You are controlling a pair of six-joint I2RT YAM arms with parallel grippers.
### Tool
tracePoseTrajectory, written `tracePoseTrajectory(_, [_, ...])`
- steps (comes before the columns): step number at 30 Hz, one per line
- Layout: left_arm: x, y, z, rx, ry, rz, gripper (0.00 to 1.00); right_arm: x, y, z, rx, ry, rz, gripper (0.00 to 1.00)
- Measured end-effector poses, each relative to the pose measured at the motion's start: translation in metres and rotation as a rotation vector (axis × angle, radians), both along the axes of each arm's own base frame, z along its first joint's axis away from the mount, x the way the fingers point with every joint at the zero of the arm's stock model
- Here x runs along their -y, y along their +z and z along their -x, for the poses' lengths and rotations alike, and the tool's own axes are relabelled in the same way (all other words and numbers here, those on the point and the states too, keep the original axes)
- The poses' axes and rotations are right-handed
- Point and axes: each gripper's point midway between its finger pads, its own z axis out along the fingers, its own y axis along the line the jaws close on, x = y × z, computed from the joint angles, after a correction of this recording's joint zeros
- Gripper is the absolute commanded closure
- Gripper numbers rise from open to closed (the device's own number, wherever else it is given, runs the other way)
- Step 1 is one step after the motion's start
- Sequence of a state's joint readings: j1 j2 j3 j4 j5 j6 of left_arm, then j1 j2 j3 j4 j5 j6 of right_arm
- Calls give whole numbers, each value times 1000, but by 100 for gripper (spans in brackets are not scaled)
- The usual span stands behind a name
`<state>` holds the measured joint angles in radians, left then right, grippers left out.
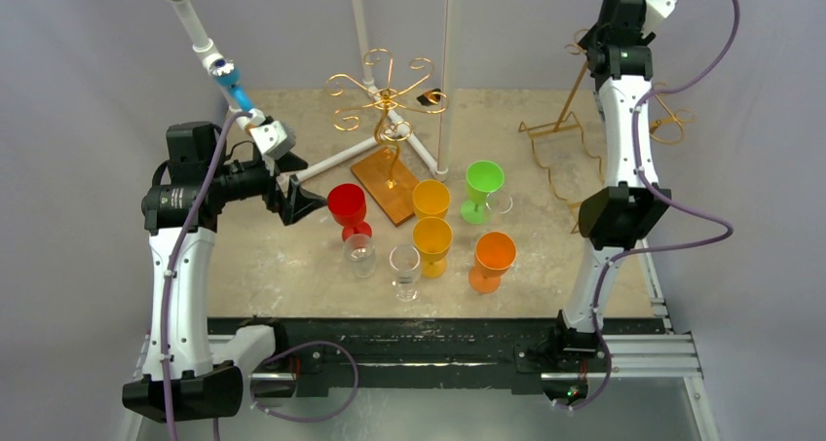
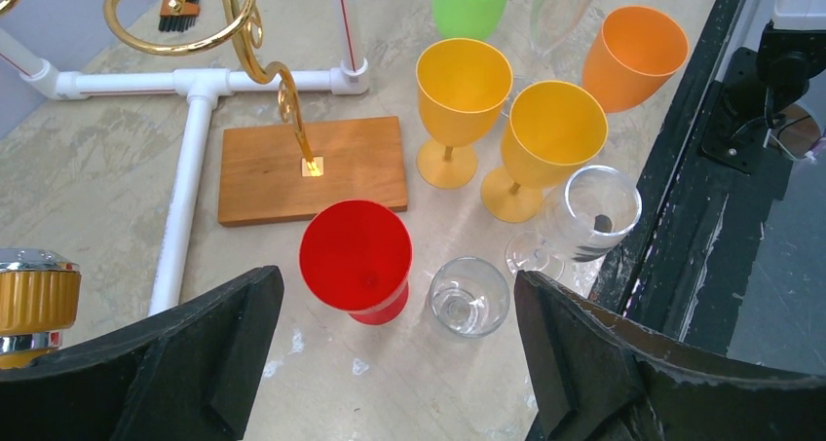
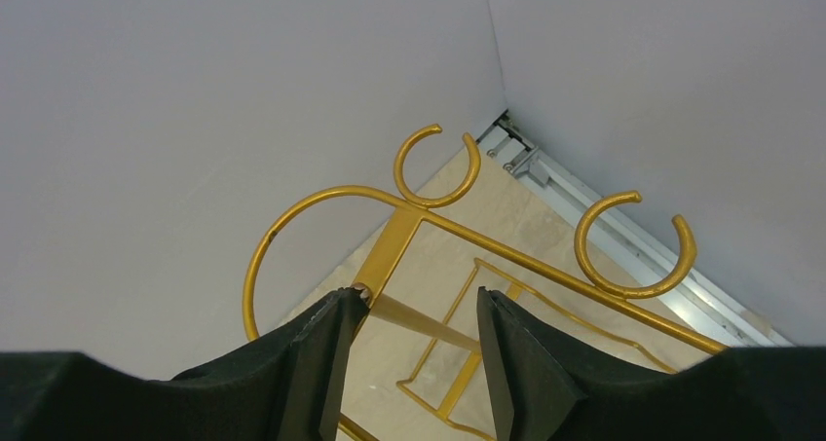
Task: Place the wine glass upside down on the wine glass rack
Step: Move the wine rack to the center of the board.
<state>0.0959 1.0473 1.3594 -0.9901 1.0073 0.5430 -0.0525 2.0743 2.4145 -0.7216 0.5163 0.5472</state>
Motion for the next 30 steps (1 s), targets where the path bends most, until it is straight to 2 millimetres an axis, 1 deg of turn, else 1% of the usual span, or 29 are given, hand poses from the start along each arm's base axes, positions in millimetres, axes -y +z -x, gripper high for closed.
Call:
tracePoseTrajectory(4, [0, -1, 1, -5, 0, 0, 4, -3, 0, -2, 4, 11, -11, 40])
tracePoseTrajectory(7, [0, -2, 2, -14, -1, -1, 4, -4, -2, -2, 17, 15, -20, 40])
tracePoseTrajectory(10, [0, -3, 3, -13, -5, -6, 4, -7, 2, -2, 30, 30, -29, 40])
tracePoseTrajectory(13, [0, -4, 3, -13, -6, -7, 4, -12, 11, -11, 62, 55, -38, 41])
tracePoseTrajectory(15, [0, -4, 2, -16, -6, -7, 4, -14, 13, -13, 71, 67, -43, 42])
tracePoseTrajectory(19, [0, -6, 0, -26, -6, -6, 4, -17, 6, -18, 69, 83, -56, 43])
tracePoseTrajectory(21, [-1, -8, -2, -31, -7, -7, 4, -19, -2, -20, 51, 90, -62, 45])
tracePoseTrajectory(22, [-1, -9, -2, -35, -7, -7, 4, -19, -3, -22, 48, 93, -63, 47])
tracePoseTrajectory(24, [-1, -10, -4, -39, -8, -8, 4, -20, -7, -29, 47, 99, -66, 55])
tracePoseTrajectory(25, [-1, -11, -4, -41, -7, -8, 4, -20, -12, -31, 39, 99, -67, 61])
tracePoseTrajectory(26, [-1, -11, -5, -42, -7, -8, 4, -20, -13, -34, 50, 96, -72, 67])
tracePoseTrajectory(29, [-2, -11, -5, -42, -5, -10, 4, -21, -13, -31, 55, 90, -88, 83])
tracePoseTrajectory(30, [-2, -11, -5, -42, -5, -10, 4, -22, -11, -29, 61, 89, -98, 86])
